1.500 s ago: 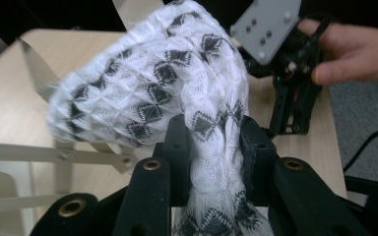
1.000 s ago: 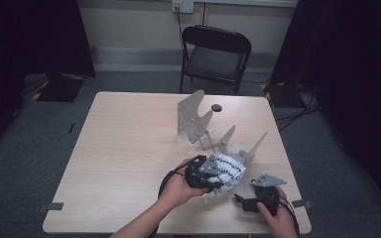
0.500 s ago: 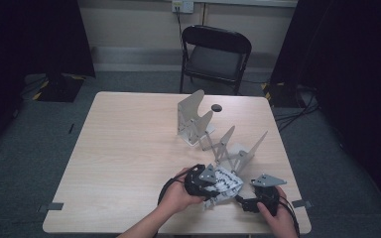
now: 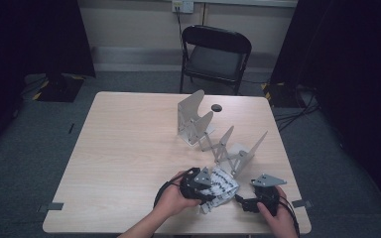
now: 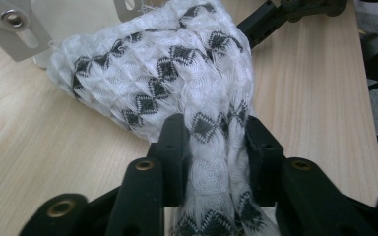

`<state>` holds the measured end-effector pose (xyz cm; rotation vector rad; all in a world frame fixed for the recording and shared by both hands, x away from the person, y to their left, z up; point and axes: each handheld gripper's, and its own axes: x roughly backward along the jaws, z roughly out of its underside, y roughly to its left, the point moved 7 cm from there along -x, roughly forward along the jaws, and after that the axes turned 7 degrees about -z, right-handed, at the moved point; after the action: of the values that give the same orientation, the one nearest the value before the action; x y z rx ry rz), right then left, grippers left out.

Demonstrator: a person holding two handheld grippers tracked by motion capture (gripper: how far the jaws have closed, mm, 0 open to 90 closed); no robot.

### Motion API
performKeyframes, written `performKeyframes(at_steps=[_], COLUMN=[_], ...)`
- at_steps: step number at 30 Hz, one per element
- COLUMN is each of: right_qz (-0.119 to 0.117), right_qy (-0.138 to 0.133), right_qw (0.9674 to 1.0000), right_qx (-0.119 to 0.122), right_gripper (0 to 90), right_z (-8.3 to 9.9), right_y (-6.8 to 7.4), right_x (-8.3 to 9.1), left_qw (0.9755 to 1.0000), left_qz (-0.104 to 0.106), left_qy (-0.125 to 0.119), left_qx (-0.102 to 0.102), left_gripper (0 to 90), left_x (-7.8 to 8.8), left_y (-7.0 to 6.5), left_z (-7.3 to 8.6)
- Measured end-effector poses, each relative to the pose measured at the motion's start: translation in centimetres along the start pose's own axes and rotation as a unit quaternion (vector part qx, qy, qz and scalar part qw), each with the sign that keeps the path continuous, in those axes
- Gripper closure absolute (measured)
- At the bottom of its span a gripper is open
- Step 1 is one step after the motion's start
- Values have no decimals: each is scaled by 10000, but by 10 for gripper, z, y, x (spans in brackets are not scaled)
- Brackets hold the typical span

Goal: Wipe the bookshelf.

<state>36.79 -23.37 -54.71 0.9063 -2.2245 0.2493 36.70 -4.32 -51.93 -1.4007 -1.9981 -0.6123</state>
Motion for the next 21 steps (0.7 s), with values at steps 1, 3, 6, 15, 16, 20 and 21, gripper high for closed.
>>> performKeyframes(at_steps=[1,3,6,15,16,20,21], right_qz=[2,1,-3,-11,-55,-81,-102], right_qy=[1,3,-4,-56,-91,-106,-97], right_qw=[10000,10000,10000,10000,9999,9999,9999], right_qx=[3,2,24,78,45,72,76], right_gripper=[114,114,115,141,142,154,162], right_z=[0,0,0,2,1,-4,-5], right_y=[0,0,0,0,1,5,6], right_x=[0,0,1,10,11,15,16], left_qw=[10000,10000,9998,9991,9989,9987,9986], left_qz=[-5,-12,-33,-253,-272,-348,-362], left_qy=[-18,-44,-145,-278,-295,-316,-315], left_qx=[29,-20,118,213,228,209,230], left_gripper=[547,502,450,390,382,375,375], left_x=[1,4,12,38,39,47,49], left_y=[1,1,4,29,32,43,46], left_z=[0,0,-1,-5,-6,-7,-5])
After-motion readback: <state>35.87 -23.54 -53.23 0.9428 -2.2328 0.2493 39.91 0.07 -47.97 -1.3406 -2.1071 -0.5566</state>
